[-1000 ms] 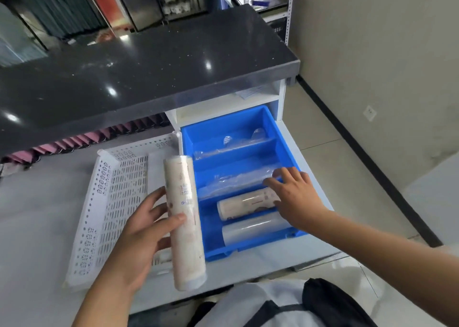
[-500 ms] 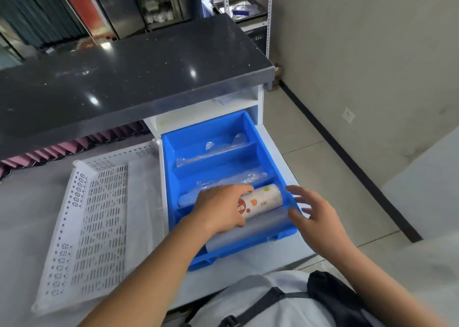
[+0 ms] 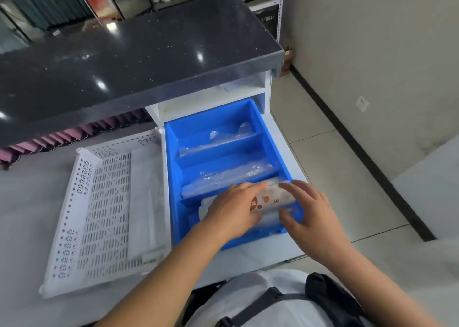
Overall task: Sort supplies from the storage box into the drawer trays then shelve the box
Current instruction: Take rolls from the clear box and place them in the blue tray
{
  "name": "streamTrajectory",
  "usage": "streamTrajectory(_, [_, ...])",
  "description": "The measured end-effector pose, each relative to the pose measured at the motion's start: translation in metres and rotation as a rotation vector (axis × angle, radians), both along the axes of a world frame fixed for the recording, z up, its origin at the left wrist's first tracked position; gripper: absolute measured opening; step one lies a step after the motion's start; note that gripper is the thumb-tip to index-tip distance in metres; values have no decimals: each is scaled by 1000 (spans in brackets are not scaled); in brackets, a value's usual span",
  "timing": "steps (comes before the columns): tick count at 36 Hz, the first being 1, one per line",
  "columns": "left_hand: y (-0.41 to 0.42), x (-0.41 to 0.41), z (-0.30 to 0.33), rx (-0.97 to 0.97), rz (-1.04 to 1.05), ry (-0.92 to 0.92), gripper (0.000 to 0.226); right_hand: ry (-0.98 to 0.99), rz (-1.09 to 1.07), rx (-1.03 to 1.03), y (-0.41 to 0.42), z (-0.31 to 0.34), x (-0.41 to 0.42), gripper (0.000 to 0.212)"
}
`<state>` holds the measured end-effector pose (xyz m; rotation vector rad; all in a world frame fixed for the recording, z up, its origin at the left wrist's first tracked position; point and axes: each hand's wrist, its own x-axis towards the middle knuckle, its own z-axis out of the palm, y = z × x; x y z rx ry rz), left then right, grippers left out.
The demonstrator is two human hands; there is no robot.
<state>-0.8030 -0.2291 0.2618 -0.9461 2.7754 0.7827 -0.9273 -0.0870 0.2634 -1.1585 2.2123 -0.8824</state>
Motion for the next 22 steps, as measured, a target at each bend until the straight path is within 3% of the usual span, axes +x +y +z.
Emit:
streamTrajectory(6, [-3,41,13,-20,103,58,81,62,182,-17,-16,22,7,47])
streamTrajectory(10, [13,96,26,-73,323,140,83,51,337,-44,-33,33,21,47])
streamTrajectory(14, [51,154,29,-70,563,100,83,49,530,-78,-54,38,53,50])
streamTrajectory(22, [123,250,20,139,1038,50,79,-130,1004,-149,-82,36,136,53])
